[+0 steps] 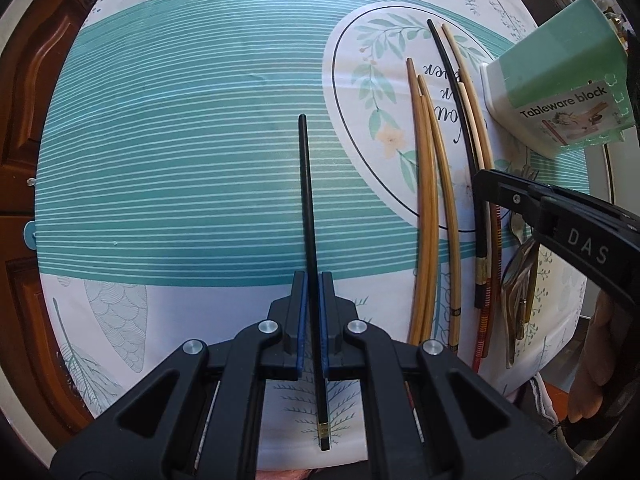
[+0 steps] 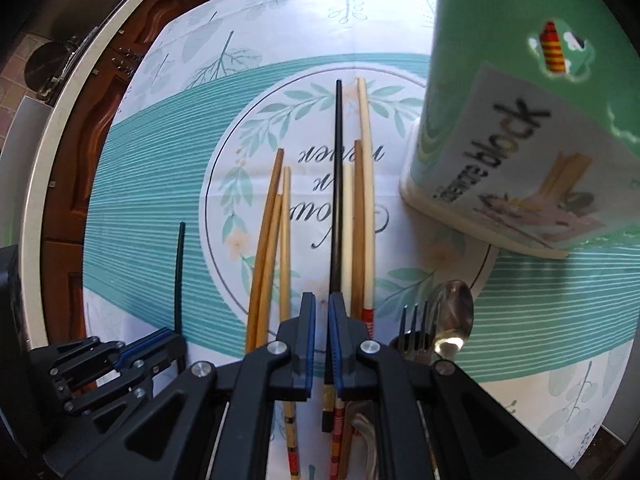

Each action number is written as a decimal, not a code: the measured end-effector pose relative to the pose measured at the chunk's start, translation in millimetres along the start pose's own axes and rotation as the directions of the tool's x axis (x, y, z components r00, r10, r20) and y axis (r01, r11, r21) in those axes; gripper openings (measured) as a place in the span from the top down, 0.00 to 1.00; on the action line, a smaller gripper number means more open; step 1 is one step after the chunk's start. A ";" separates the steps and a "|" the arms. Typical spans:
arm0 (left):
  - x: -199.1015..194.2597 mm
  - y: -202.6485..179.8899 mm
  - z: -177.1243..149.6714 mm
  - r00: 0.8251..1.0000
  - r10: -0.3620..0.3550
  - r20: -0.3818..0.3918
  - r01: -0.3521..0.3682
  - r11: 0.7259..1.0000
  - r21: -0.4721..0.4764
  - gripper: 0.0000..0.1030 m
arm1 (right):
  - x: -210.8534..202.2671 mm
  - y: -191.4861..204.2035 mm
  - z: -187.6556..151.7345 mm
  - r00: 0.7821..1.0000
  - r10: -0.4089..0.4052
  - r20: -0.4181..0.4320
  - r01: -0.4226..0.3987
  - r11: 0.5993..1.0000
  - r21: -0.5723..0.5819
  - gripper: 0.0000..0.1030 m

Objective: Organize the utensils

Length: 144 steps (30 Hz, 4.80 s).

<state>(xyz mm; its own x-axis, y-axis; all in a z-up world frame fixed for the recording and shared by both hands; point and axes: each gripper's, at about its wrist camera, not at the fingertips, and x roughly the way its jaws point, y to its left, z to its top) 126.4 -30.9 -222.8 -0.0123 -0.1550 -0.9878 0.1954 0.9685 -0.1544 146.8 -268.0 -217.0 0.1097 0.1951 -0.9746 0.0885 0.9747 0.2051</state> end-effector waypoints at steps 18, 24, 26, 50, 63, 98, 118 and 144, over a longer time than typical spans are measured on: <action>1.6 -4.5 -1.0 0.999 0.014 -0.031 -0.013 0.999 0.033 0.97 | 12.2 29.2 18.9 0.985 -0.170 -0.039 0.167 0.984 -0.065 0.93; -2.1 -4.9 -6.2 1.000 -0.023 0.007 0.023 1.000 0.015 0.97 | 12.2 40.5 16.4 0.980 -0.197 -0.030 0.192 0.975 -0.111 0.94; -10.2 -3.9 -13.1 0.998 -0.028 0.057 0.027 1.000 0.012 0.97 | 9.3 38.1 12.0 0.988 -0.153 -0.030 0.149 0.984 -0.101 0.95; -213.1 -98.3 -63.1 0.700 -0.127 0.703 -0.016 0.981 0.194 1.00 | -143.0 -46.2 -87.5 0.722 0.354 0.595 -0.280 0.935 -0.217 0.95; -306.6 -151.6 -26.2 0.615 -0.149 0.774 -0.067 0.969 0.239 1.00 | -203.0 -87.7 -43.7 0.523 0.314 0.792 -0.289 0.940 -0.181 0.95; -23.5 -98.4 70.8 0.864 -0.194 0.464 -0.235 0.661 0.713 1.00 | -149.9 -85.8 -49.8 0.516 0.187 0.836 0.010 0.975 -0.224 0.87; 21.6 -131.1 82.9 0.873 -0.125 0.471 -0.474 0.005 0.880 0.72 | -140.0 -100.9 -69.4 0.550 0.218 0.806 -0.087 0.975 -0.204 0.87; 55.0 -162.3 135.1 0.987 0.065 0.143 -0.110 -0.363 0.925 0.87 | -134.2 -150.8 -63.5 0.540 0.287 0.791 -0.281 0.948 -0.152 0.87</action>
<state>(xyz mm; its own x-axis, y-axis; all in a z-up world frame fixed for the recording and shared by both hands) 226.5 -222.9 -249.6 0.1413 -0.1176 -0.9830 0.8380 -0.5144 0.1820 55.9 -434.3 -122.9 0.8682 0.2988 -0.3963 -0.0972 0.8854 0.4546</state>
